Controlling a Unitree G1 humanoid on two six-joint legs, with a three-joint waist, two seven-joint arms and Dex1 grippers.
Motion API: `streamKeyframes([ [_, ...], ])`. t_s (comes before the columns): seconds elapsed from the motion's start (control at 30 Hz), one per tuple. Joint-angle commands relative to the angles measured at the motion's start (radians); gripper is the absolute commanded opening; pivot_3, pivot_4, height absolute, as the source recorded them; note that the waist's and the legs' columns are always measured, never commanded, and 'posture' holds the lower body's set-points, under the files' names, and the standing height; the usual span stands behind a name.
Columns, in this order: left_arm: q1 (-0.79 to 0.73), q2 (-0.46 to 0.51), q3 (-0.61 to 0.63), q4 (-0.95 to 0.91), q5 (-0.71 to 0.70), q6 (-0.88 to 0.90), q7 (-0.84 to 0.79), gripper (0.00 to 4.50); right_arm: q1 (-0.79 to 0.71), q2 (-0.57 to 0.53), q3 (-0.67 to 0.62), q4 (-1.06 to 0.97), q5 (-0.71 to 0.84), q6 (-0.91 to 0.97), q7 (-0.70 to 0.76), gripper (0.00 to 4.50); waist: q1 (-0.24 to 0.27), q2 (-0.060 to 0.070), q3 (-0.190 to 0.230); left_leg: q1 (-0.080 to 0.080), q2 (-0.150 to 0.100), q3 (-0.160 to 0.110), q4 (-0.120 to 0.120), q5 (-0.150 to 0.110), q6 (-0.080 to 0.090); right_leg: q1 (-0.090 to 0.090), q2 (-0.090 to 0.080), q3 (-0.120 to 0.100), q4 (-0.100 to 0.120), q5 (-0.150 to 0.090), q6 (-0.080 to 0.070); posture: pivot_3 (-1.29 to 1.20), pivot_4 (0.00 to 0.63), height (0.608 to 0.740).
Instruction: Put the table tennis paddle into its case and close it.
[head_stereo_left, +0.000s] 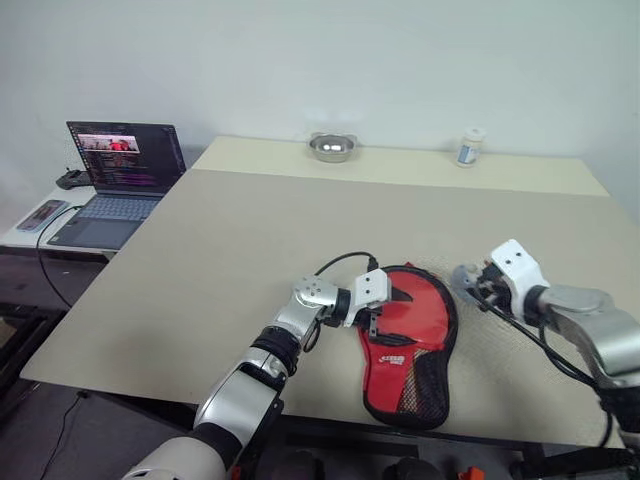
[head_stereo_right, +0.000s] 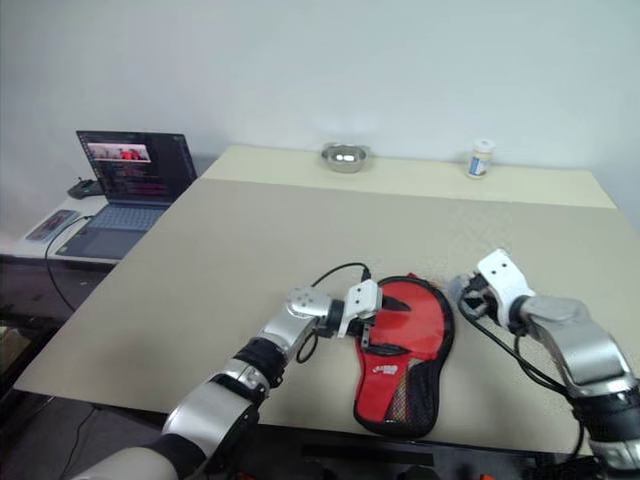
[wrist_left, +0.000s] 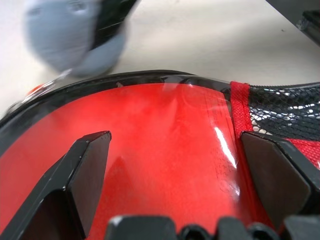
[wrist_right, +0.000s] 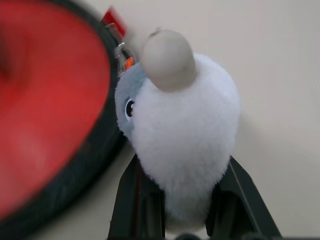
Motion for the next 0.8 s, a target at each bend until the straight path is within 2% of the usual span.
streamKeyframes([
  [0.03,0.036,-0.026,-0.032,0.087,0.050,0.033,0.020,4.50,0.119,-0.105,-0.090,-0.097,0.022,0.024,0.078,0.53,0.008,0.000,0.000,0.000,0.000,-0.001,0.000,0.000,0.000,0.002,0.000,-0.001,-0.002,0.000,0.000,0.00,0.150,0.740],
  [0.17,0.033,-0.038,-0.030,0.107,0.053,0.040,0.024,4.50,0.256,-0.181,-0.165,-0.206,0.067,0.052,0.146,0.52,0.012,0.005,-0.005,0.001,0.000,-0.004,-0.001,-0.001,0.001,0.007,0.000,-0.005,-0.011,0.001,0.002,0.00,0.150,0.740],
  [0.3,0.027,-0.052,-0.036,0.126,0.062,0.039,0.036,4.50,0.439,-0.255,-0.257,-0.412,0.160,0.107,0.270,0.52,0.017,0.004,-0.006,0.001,0.000,-0.005,0.000,-0.001,0.002,0.009,-0.001,-0.006,-0.012,0.001,0.003,0.00,0.150,0.740],
  [0.5,0.021,-0.067,-0.044,0.145,0.080,0.033,0.055,4.50,0.632,-0.275,-0.347,-0.647,0.271,0.170,0.358,0.52,0.017,0.002,-0.008,0.005,0.000,-0.007,0.000,-0.001,0.002,0.014,-0.005,-0.008,-0.013,-0.002,0.008,0.00,0.150,0.740],
  [0.67,0.019,-0.078,-0.048,0.155,0.093,0.029,0.072,4.50,0.776,-0.281,-0.420,-0.730,0.295,0.180,0.406,0.52,0.017,0.001,-0.008,0.014,0.000,-0.009,-0.001,-0.001,0.001,0.022,-0.009,-0.012,-0.017,-0.004,0.010,0.00,0.150,0.740],
  [0.8,0.017,-0.085,-0.049,0.161,0.102,0.027,0.083,4.50,0.896,-0.285,-0.506,-0.792,0.342,0.171,0.484,0.52,0.017,0.001,-0.008,0.014,-0.002,-0.013,-0.002,-0.002,0.001,0.023,-0.012,-0.017,-0.018,-0.004,0.011,0.00,0.150,0.740],
])
